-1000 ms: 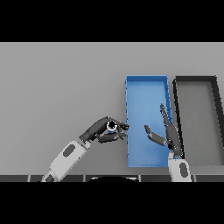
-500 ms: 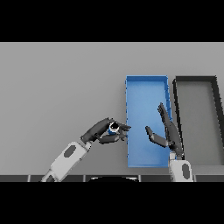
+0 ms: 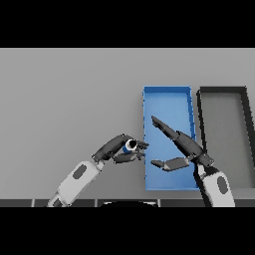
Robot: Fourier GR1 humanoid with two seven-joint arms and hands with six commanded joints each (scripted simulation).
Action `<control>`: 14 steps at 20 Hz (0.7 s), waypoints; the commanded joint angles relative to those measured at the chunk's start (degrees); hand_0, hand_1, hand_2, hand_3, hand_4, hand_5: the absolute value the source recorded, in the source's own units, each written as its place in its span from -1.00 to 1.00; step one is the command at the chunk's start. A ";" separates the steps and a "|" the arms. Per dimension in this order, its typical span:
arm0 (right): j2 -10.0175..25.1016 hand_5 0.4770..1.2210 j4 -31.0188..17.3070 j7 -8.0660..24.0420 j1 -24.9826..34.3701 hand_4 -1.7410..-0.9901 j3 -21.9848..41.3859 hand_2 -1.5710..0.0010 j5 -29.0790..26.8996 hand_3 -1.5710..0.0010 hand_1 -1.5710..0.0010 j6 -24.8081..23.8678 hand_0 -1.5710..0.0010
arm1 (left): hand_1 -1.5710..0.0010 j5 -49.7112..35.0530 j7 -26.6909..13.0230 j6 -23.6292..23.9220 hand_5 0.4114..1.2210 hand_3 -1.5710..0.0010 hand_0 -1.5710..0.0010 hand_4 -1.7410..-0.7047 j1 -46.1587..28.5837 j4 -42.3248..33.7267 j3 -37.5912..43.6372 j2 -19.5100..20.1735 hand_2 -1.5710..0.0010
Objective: Pick up the blue pipe and place it into the blue bin.
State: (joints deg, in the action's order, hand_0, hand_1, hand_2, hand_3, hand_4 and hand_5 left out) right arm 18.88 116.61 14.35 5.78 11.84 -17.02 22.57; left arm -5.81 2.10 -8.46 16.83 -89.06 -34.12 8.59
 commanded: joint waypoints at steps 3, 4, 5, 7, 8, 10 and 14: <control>0.11 -0.88 -0.78 0.54 3.99 0.16 3.11 1.00 2.07 1.00 1.00 2.72 1.00 | -1.00 -0.05 0.87 -0.53 1.00 -0.89 -1.00 -1.00 0.42 0.31 0.37 0.36 -1.00; -0.86 -0.88 -2.06 2.08 6.63 0.19 4.24 1.00 2.79 1.00 1.00 2.70 1.00 | -1.00 -0.37 0.46 -0.74 1.00 -0.89 -1.00 -1.00 0.59 0.38 0.44 0.21 -1.00; -1.27 -0.87 -3.16 3.00 8.16 0.24 4.69 1.00 2.08 1.00 1.00 3.42 1.00 | -1.00 -0.46 0.21 -0.70 1.00 -0.89 -1.00 -1.00 0.90 0.15 0.55 0.12 -1.00; -2.40 -0.86 -4.52 3.91 10.61 0.33 6.35 1.00 2.70 1.00 1.00 4.39 1.00 | -1.00 -1.27 0.76 -1.65 1.00 -0.91 -1.00 -1.00 0.91 0.26 0.60 0.08 -1.00; -2.72 -0.86 -4.84 4.81 11.78 0.35 6.71 1.00 2.09 1.00 1.00 4.64 1.00 | -1.00 -1.18 1.35 -1.56 1.00 -0.93 -1.00 -1.00 0.52 0.10 0.40 -0.16 -1.00; -4.07 -0.85 -6.34 5.56 14.22 0.37 7.89 1.00 2.37 1.00 1.00 5.19 1.00 | -1.00 -2.10 1.34 -2.59 1.00 -0.95 -1.00 -1.00 0.56 0.33 0.74 0.19 -1.00; -8.03 -0.92 -10.96 6.60 19.40 0.39 9.78 1.00 2.77 1.00 1.00 5.93 1.00 | -1.00 -0.24 1.07 -2.18 1.00 -0.96 -1.00 -1.00 0.54 0.13 0.40 1.11 -1.00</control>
State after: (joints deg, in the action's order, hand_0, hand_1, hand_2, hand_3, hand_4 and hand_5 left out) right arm 10.78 105.65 21.10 25.22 21.65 -14.21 28.48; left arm -6.13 3.16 -10.77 17.37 -88.93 -33.74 9.70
